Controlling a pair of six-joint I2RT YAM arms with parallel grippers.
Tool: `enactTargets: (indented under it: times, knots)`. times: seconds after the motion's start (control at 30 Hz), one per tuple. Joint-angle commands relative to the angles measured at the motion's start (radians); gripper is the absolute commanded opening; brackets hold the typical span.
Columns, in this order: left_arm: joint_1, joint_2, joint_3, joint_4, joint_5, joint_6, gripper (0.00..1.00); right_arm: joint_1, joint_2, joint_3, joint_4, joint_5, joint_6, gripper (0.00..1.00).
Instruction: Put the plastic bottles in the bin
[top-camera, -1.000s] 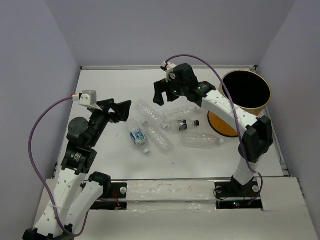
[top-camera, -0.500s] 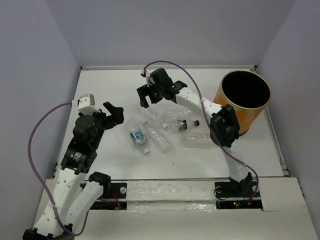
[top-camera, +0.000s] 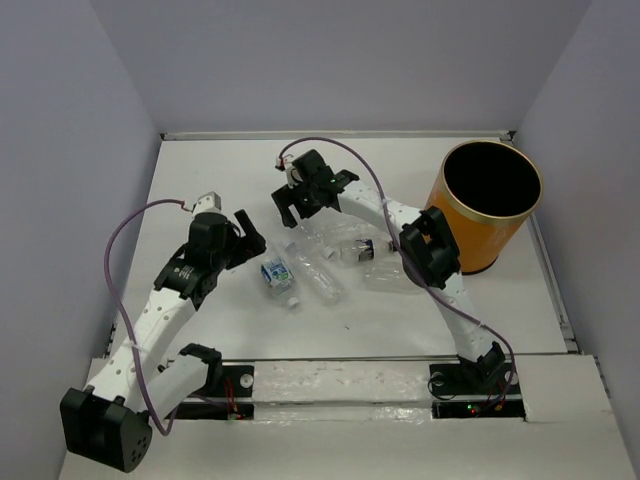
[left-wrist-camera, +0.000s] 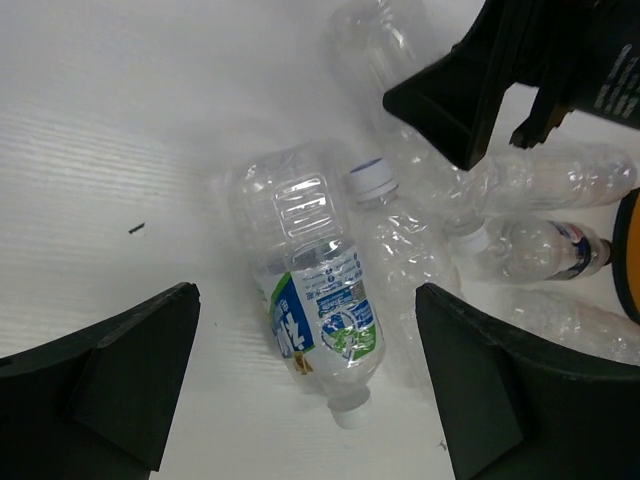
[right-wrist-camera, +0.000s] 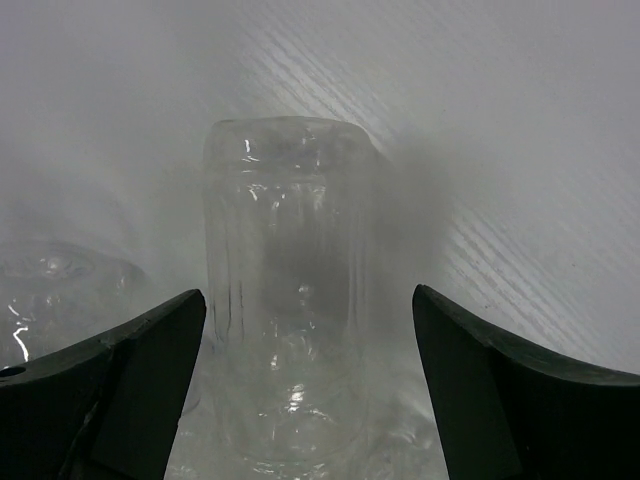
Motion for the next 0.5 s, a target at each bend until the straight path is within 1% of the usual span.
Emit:
enactTargets:
  times: [0.0,0.03,0.13,0.17,0.2,0.23,0.27,0.3,0.33,0.4,0.47]
  knots:
    - [-0.005,0.031,-0.048,0.024,0.086,-0.032,0.99,0.007,0.043,0.087,0.022,0.02,-0.054,0.85]
    - [-0.005,0.04,-0.065,0.041,0.117,-0.04,0.99,0.007,0.045,0.097,0.031,0.021,-0.051,0.76]
    - [-0.005,0.056,-0.092,0.071,0.134,-0.046,0.99,0.007,0.034,0.092,0.074,0.02,-0.051,0.67]
    - [-0.005,0.062,-0.097,0.079,0.14,-0.046,0.99,0.007,0.031,0.092,0.082,0.018,-0.052,0.66]
    - [-0.004,0.07,-0.099,0.082,0.151,-0.048,0.99,0.007,0.028,0.092,0.094,0.015,-0.054,0.66]
    - [-0.005,0.086,-0.105,0.09,0.155,-0.049,0.99,0.007,0.031,0.1,0.092,0.012,-0.057,0.73]
    - [-0.005,0.097,-0.106,0.096,0.166,-0.049,0.99,0.007,0.034,0.101,0.091,0.006,-0.061,0.78]
    - [-0.005,0.115,-0.108,0.099,0.172,-0.051,0.99,0.007,0.037,0.1,0.089,0.004,-0.063,0.82]
    - [-0.005,0.126,-0.109,0.108,0.187,-0.052,0.99,0.007,0.037,0.088,0.092,0.003,-0.061,0.84]
    - [-0.005,0.161,-0.112,0.119,0.197,-0.058,0.99,0.007,0.037,0.074,0.091,0.001,-0.06,0.82]
    - [-0.005,0.192,-0.125,0.148,0.212,-0.066,0.99,0.007,0.039,0.057,0.091,0.0,-0.058,0.83]
